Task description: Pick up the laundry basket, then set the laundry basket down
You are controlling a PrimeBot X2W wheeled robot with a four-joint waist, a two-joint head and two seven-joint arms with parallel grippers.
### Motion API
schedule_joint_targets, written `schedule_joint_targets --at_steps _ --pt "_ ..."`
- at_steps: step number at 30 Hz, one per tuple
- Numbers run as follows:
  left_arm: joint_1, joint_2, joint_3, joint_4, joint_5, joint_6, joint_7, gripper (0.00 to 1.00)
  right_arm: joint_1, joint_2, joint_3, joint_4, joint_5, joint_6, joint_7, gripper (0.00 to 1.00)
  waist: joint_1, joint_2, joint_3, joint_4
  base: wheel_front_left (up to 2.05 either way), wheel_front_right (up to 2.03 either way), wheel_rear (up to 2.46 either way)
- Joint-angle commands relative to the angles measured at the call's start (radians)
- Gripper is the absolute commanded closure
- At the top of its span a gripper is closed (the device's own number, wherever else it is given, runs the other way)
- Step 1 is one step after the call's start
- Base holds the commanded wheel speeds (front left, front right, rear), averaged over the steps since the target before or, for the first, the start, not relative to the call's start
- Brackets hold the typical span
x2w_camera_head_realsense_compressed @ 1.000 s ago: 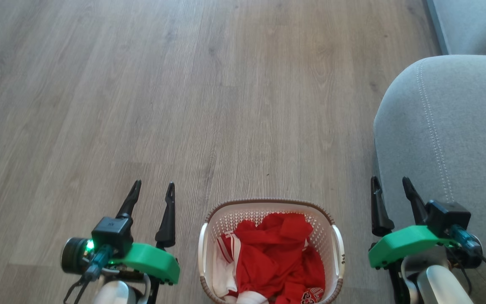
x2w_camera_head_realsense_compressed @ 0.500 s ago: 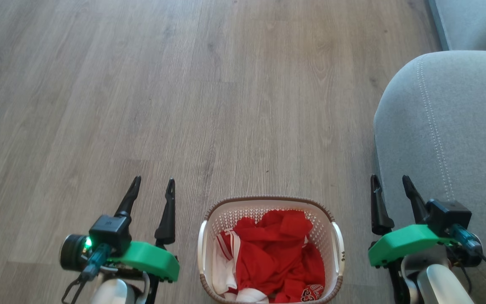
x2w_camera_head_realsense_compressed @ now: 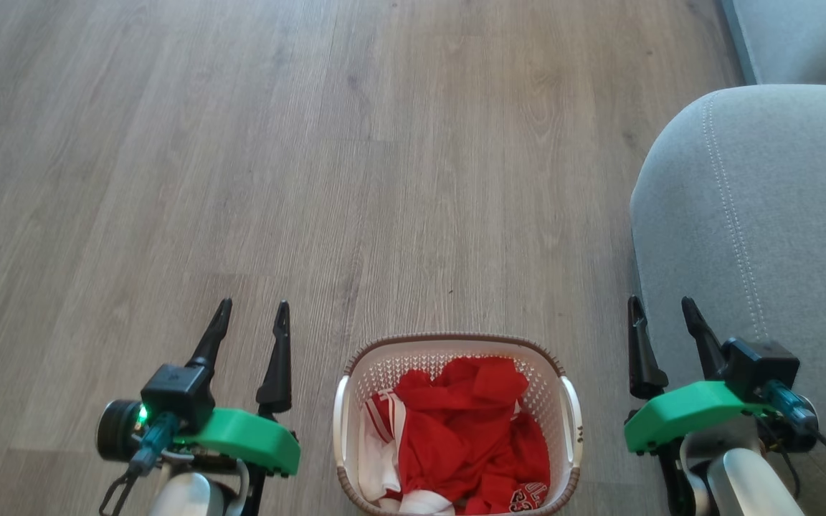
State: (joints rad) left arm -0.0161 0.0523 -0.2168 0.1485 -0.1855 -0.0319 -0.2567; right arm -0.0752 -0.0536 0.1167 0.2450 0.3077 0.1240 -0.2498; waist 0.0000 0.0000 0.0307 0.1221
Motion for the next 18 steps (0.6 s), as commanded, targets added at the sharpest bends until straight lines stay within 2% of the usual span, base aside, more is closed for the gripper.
schedule_joint_targets --at_steps 1,9,10,13,18 --pt "-0.030 -0.002 0.035 -0.029 -0.003 -0.003 -0.005 0.00 -0.037 0.003 0.021 -0.033 -0.001 0.007 -0.012 0.00 0.0000 0.0000 0.000 -0.001 0.00 0.00 0.00" --pt "-0.030 -0.002 0.042 -0.024 -0.021 -0.010 -0.005 0.00 -0.040 0.003 0.020 -0.032 0.006 0.007 -0.012 0.00 0.0000 0.0000 0.005 -0.002 0.00 0.00 0.00" --pt "0.000 0.000 0.004 0.005 -0.022 -0.011 0.000 1.00 -0.001 0.000 0.000 0.000 0.002 0.000 0.000 1.00 0.0000 0.0000 0.005 -0.002 0.00 0.00 0.00" --pt "0.011 0.000 0.000 0.048 -0.026 -0.011 0.000 1.00 0.009 0.001 0.005 0.039 0.005 0.000 0.003 1.00 0.0000 0.0000 0.005 -0.002 0.00 0.00 0.00" --pt "0.010 0.003 0.008 0.045 -0.087 -0.013 0.011 1.00 0.009 -0.001 -0.001 0.035 0.060 0.000 0.014 1.00 0.0000 0.0000 0.004 -0.007 0.00 0.00 0.00"
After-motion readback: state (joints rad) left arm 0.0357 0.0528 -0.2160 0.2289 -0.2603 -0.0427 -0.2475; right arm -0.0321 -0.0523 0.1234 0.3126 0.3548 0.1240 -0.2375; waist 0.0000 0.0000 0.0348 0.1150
